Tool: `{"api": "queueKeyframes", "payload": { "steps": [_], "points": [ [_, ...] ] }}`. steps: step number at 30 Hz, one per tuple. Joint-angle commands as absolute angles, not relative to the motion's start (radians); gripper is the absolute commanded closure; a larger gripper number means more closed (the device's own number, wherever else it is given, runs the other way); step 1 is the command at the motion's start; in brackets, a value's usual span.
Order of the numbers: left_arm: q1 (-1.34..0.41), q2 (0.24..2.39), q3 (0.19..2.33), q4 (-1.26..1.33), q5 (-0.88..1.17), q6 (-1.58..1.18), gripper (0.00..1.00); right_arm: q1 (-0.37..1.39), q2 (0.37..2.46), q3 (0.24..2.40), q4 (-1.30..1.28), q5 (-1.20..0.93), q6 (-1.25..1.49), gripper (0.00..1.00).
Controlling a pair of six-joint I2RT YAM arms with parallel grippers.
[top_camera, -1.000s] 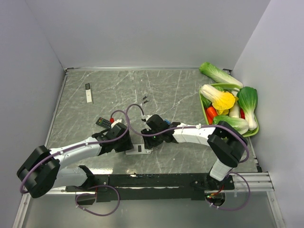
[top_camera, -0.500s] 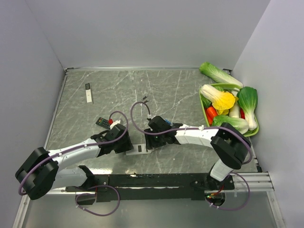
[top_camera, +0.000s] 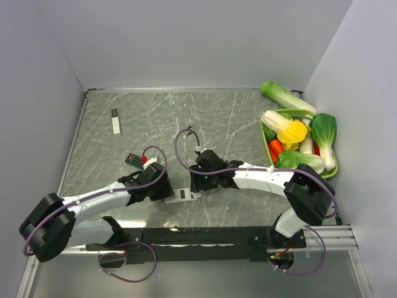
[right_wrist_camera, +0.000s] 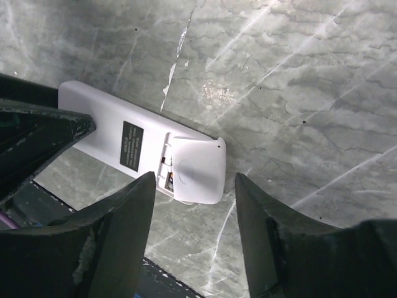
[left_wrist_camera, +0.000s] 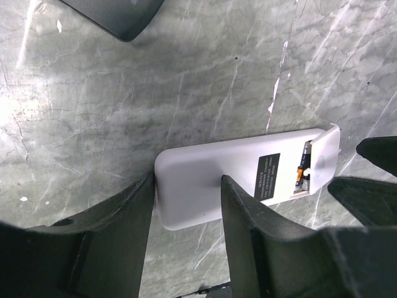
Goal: Load the batteries into the remote control
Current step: Load the battery cover into the remote control.
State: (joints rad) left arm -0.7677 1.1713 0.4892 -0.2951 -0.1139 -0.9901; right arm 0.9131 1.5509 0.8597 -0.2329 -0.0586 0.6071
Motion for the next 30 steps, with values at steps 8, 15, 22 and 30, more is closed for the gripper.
{"api": "queueKeyframes", "payload": {
  "steps": [8, 15, 22, 30],
  "points": [
    [-0.779, 1.166, 0.477, -0.291, -0.107, -0.997, 0.49, 0.868, 1.565, 0.818, -0.157, -0.152, 0.653, 0.45],
    [-0.779, 1.158, 0.474, -0.291, -0.107, -1.003, 0.50, 0.865, 1.598, 0.811, -0.135, -0.186, 0.667, 0.54],
    [-0.779, 1.155, 0.471, -0.290, -0.104, -1.002, 0.50, 0.865, 1.628, 0.816, -0.153, -0.179, 0.664, 0.58],
    [-0.779, 1.151, 0.471, -0.288, -0.103, -1.006, 0.50, 0.867, 1.620, 0.822, -0.179, -0.175, 0.669, 0.66]
  ]
}}
